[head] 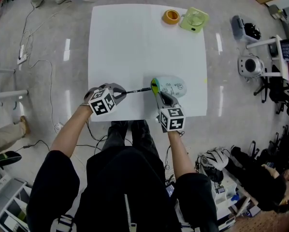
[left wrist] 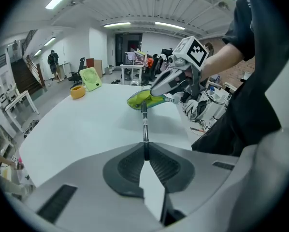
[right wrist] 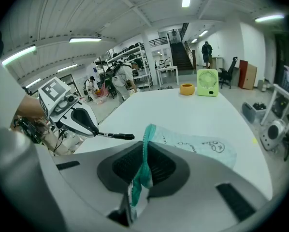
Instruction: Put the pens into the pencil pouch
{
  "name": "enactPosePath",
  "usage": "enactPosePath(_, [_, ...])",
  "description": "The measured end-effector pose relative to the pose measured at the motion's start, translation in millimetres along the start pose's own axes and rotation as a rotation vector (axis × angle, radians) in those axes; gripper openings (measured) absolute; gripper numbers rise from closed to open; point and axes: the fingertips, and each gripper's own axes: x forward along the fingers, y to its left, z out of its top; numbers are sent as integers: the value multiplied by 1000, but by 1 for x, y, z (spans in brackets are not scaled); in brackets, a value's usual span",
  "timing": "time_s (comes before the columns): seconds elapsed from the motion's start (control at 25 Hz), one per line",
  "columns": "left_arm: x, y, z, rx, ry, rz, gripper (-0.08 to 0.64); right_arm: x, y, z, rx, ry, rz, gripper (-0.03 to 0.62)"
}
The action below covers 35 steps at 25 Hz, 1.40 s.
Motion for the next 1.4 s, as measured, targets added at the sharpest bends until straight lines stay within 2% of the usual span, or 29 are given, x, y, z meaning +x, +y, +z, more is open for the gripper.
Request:
enactPosePath(0.68, [57, -7, 37, 85, 98, -118, 49, -2, 4, -7, -13, 11, 12, 38])
enactPosePath(1.16, [80, -10, 61, 110, 96, -158, 49, -1, 3, -8, 10, 10, 23, 38])
enactPosePath(1.4, [91, -14, 75, 99, 58, -166, 49, -3, 3, -7, 19, -5, 29, 38])
